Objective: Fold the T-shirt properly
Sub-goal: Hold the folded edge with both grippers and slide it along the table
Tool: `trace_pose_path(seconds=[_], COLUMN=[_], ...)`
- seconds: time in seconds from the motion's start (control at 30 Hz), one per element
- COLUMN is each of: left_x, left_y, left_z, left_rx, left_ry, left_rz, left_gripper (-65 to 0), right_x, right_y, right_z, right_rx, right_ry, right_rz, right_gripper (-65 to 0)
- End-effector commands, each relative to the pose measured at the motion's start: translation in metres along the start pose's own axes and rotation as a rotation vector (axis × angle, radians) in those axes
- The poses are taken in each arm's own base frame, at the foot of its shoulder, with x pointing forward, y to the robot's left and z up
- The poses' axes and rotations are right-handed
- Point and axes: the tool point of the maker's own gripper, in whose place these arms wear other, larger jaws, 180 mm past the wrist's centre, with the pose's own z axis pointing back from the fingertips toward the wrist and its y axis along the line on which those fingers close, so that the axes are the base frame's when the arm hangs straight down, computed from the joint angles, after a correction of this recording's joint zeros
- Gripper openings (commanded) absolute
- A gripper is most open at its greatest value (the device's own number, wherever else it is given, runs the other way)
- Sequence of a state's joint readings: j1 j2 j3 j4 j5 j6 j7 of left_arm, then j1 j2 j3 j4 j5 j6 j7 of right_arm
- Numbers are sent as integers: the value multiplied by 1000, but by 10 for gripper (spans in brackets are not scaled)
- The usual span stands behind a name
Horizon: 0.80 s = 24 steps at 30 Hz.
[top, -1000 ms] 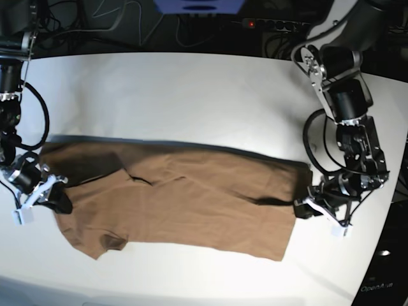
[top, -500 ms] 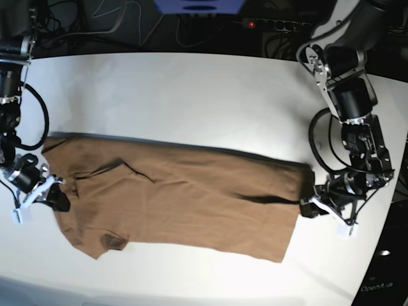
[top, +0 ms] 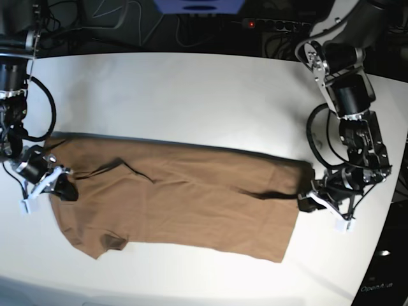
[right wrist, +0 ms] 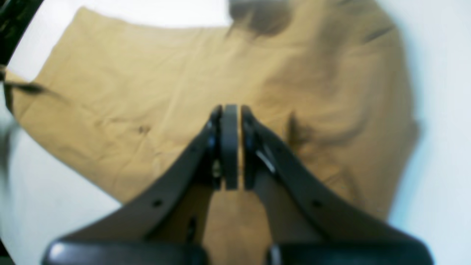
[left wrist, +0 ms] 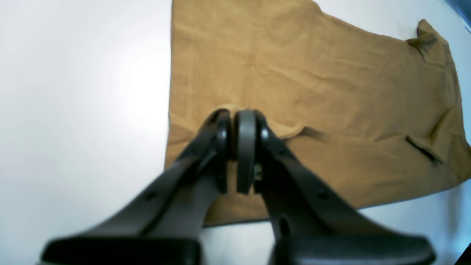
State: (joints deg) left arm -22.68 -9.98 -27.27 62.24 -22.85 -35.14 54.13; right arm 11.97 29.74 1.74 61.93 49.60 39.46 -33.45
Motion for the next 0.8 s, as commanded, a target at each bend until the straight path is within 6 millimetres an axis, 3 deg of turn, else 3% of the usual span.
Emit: trace_pose_path(seconds=[0.0, 0.27, 0.6, 0.77], left_x=[25, 24, 18, 18], left_y=[-3, -4, -1, 1], left_z=[4, 4, 4, 6], left_rx=[-10, -12, -7, -1], left_ry=[-65, -63, -54, -54], left_rz=[-19, -18, -15, -18], left_gripper=[-623, -623, -623, -613], right_x=[21, -18, -18, -22], right_y=[-4, -4, -6, -6], right_z=[7, -10, -9, -8], right_rx=[-3, -54, -59, -60], right_ry=[-54, 71, 76, 83], right_rz=[28, 88, 90, 89], right_gripper=[-643, -643, -638, -591])
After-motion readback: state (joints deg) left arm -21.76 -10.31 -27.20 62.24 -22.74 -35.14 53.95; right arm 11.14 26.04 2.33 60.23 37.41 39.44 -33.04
